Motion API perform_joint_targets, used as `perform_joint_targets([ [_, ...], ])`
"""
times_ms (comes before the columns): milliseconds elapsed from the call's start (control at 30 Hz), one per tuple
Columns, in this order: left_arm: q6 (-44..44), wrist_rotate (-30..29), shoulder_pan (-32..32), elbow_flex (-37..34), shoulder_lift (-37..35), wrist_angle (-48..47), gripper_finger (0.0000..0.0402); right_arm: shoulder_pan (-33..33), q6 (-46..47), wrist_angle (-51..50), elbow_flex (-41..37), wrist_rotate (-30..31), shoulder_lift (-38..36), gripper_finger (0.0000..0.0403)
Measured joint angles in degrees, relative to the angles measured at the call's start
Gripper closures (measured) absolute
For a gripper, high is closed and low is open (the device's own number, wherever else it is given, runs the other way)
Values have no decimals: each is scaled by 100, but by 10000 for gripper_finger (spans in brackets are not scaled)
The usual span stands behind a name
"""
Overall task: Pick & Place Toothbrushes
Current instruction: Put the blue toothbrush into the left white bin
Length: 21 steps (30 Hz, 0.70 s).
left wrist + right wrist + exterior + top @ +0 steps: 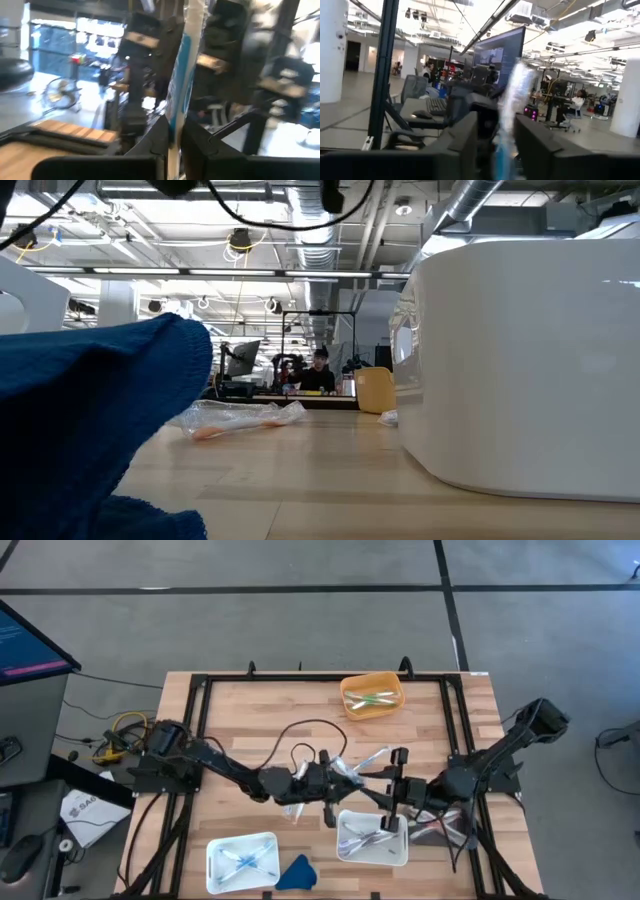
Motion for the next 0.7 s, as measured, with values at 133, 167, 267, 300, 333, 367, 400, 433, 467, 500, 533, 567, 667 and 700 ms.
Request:
perform_joint_targets([
  [133, 138, -506, -104, 0, -530, -819, 384, 219, 26, -514, 324, 593, -3, 219],
  [167, 193, -676, -151, 0, -702, -1070, 384, 291, 26, -603, 398, 829, -3, 201],
  [267, 226, -1045, -313, 5, -1237, -1979, 384, 511, -31, -716, 557, 1347, -5, 155],
  [300, 137, -1194, -375, 7, -1418, -2376, 384, 592, -160, -733, 583, 1428, -5, 145],
  [333, 19, -1352, -444, 7, -1597, -2811, 384, 687, -354, -735, 598, 1528, -5, 136],
  [367, -165, -1460, -502, 7, -1753, -3232, 384, 789, -607, -726, 609, 1658, -5, 130],
  [400, -429, -1516, -565, 6, -1946, -3738, 384, 887, -875, -687, 626, 1781, -5, 125],
  [433, -749, -1560, -625, 2, -2121, -4199, 384, 974, -1121, -627, 660, 1908, -5, 121],
  [467, -1133, -1559, -679, 4, -2293, -4643, 384, 1056, -1330, -523, 693, 2035, -5, 119],
  [500, -1537, -1561, -747, 4, -2466, -5113, 384, 1135, -1516, -408, 721, 2165, -5, 118],
  [533, -1953, -1560, -825, 4, -2623, -5591, 384, 1199, -1719, -295, 742, 2299, -5, 117],
  [567, -2383, -1555, -898, 4, -2757, -6016, 384, 1249, -1936, -185, 759, 2434, -5, 117],
  [667, -3779, -1273, -1109, 4, -3081, -7195, 384, 1306, -2763, 209, 763, 2760, -5, 117],
  [700, -4254, -1105, -1181, 4, -3162, -7532, 384, 1304, -3015, 292, 764, 2849, -5, 117],
])
